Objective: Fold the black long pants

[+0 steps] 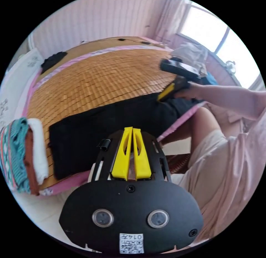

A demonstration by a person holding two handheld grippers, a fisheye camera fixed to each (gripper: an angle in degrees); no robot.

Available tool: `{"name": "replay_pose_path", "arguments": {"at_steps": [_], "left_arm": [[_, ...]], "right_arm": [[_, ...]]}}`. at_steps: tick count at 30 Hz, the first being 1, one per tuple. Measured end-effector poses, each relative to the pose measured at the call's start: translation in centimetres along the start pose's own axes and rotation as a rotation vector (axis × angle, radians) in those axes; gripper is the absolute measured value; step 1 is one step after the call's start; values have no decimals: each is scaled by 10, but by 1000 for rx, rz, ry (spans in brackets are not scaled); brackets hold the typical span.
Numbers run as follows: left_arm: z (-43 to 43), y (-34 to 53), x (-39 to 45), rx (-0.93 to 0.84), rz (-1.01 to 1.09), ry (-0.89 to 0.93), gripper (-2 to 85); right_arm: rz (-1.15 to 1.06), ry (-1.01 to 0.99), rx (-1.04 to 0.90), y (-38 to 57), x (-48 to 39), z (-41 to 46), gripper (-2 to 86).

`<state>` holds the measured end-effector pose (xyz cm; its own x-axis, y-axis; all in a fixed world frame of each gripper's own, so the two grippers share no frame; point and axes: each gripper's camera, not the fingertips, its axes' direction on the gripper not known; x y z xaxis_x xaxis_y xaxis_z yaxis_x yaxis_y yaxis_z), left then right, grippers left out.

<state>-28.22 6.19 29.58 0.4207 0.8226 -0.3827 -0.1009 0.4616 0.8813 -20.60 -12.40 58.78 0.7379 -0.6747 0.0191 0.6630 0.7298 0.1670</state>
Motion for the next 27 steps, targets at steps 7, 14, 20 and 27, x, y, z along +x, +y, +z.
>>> {"name": "replay_pose_path", "arguments": {"at_steps": [7,14,20,27], "left_arm": [[55,-37,64,48,78,443,-9],[82,-36,65,14,58,423,-10],[121,-41,30,-4,-122,327,-10],[173,-70,21,-21,-156,341,-10]], "right_arm": [[-101,116,-43,-19,-24,16,-8],[-162,117,-125,-32,-22,24,-8],[-80,23,12,-3,4,20,-9],[84,-171,188,42,47,18,-8]]}}
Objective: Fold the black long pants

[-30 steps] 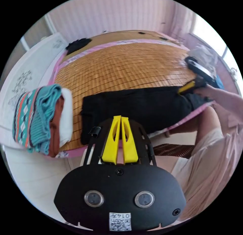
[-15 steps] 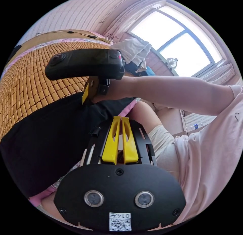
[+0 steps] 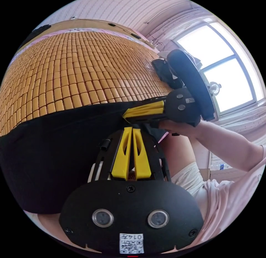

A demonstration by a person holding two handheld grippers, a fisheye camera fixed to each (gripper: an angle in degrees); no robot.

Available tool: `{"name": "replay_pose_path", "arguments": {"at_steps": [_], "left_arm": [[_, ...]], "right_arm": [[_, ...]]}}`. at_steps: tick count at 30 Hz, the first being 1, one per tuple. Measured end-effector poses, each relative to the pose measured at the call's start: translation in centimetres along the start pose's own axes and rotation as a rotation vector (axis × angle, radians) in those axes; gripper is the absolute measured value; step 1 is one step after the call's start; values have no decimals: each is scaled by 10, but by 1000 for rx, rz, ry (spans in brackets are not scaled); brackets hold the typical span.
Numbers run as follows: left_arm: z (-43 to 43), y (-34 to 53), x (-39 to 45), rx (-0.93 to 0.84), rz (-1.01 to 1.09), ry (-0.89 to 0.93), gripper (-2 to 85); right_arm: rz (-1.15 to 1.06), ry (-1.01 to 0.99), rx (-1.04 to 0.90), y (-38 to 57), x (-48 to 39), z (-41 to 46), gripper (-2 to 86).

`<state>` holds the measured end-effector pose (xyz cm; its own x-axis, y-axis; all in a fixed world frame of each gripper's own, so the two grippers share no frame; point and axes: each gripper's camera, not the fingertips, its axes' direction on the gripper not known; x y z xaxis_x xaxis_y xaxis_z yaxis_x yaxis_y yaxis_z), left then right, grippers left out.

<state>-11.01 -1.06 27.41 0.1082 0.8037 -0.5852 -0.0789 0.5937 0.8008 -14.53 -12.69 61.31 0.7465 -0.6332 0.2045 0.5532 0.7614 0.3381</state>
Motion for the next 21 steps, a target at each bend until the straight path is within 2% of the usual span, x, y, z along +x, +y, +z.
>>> {"name": "replay_pose_path", "arguments": {"at_steps": [4,16,21], "left_arm": [[21,-2,6,-3,32,38,-10],[66,15,29,-47,132,-96,-10],[84,20,33,-32,146,-96,-10]], "right_arm": [[28,-11,8,12,12,-9,-6],[-17,114,22,58,29,-48,-2],[59,57,56,83,57,-70,-4]]}}
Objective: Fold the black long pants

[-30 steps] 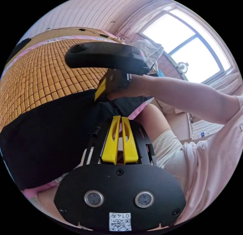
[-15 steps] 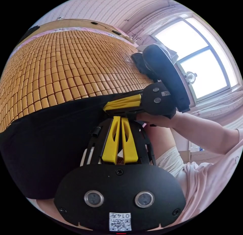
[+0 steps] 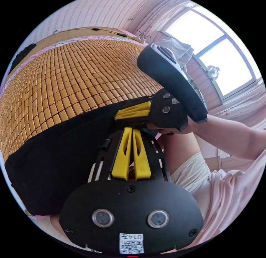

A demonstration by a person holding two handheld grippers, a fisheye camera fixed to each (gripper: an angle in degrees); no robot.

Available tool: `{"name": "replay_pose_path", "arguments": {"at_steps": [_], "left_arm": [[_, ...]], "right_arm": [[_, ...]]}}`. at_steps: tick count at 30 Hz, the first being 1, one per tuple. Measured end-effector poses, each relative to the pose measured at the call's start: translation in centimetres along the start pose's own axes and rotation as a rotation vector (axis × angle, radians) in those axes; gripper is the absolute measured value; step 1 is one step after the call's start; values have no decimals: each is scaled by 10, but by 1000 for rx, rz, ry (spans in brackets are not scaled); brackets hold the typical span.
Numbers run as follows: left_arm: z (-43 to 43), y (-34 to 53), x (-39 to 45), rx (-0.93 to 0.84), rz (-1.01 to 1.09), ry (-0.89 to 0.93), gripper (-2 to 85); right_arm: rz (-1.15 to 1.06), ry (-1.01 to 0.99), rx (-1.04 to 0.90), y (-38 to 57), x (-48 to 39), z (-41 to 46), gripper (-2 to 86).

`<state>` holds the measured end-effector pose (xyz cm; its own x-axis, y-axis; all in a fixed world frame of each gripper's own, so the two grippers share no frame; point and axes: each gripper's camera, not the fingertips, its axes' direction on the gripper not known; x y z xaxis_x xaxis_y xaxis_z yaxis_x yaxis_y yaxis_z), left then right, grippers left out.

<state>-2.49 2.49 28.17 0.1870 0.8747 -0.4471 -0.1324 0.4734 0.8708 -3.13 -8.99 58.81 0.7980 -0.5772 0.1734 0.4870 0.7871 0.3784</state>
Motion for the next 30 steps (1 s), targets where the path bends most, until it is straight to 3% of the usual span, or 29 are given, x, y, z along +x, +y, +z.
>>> {"name": "replay_pose_path", "arguments": {"at_steps": [12,15,21,24,28,30], "left_arm": [[72,14,9,-92,20,-54,-10],[106,24,22,-182,78,-108,-10],[123,28,23,-193,68,-68,-5],[123,33,53,-187,170,-79,21],[137,46,98,-185,328,-129,80],[155,49,107,-221,359,-168,84]], "right_arm": [[92,-107,-11,47,84,-52,-9],[62,-74,-5,62,96,-66,-10],[-12,-7,55,99,123,-101,-10],[109,-135,107,138,173,-131,-9],[518,-174,348,258,270,-191,-2],[765,-141,361,320,317,-206,17]]}}
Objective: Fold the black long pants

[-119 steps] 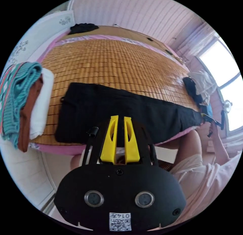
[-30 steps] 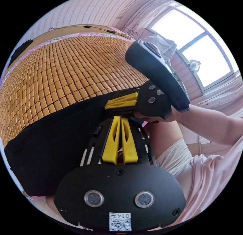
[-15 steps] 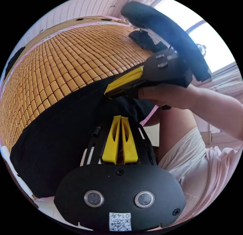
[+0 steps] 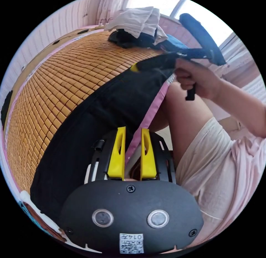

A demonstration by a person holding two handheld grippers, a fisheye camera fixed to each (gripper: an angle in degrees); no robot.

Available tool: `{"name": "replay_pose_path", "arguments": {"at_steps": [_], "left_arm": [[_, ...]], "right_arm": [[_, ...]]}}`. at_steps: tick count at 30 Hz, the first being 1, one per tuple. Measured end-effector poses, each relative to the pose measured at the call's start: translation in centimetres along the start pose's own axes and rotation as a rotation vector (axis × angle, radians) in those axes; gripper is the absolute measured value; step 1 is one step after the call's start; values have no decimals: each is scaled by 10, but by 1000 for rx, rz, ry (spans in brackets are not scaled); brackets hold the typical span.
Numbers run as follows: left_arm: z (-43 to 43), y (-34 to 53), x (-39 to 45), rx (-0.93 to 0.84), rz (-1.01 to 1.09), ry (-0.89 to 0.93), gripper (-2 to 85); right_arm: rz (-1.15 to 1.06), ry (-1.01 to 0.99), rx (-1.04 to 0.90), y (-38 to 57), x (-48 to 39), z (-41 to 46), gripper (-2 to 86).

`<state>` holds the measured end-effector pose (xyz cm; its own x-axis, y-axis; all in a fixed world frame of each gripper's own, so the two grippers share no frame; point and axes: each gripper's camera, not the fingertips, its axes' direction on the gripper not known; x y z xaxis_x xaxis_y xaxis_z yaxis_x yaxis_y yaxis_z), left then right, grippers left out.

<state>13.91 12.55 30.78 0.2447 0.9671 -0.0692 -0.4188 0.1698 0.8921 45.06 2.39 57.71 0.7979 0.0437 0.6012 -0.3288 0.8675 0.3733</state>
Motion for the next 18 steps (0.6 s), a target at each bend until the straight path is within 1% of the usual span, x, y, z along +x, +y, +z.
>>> {"name": "replay_pose_path", "arguments": {"at_steps": [2,3,4,5,8,12,15,16,17,18], "left_arm": [[27,-2,11,-91,45,-109,75],[29,-1,13,-81,59,-134,71],[31,0,17,-81,83,-160,63],[33,-1,19,-94,86,-162,61],[35,-6,18,-133,83,-152,58],[34,-8,17,-163,83,-139,46],[28,-5,10,-157,52,-106,17],[23,-4,6,-149,39,-93,6],[18,-1,2,-139,29,-80,-1],[16,0,0,-132,23,-73,-3]], "right_arm": [[251,101,61,16,89,-42,81],[308,123,79,21,109,-51,100],[431,161,92,30,148,-65,115],[526,166,88,37,181,-75,129],[693,106,76,48,242,-82,150],[813,35,92,46,282,-82,155],[841,-69,117,43,295,-89,109],[870,-47,124,44,295,-97,88],[870,-5,123,44,292,-106,71],[843,-9,142,44,289,-111,54]]}}
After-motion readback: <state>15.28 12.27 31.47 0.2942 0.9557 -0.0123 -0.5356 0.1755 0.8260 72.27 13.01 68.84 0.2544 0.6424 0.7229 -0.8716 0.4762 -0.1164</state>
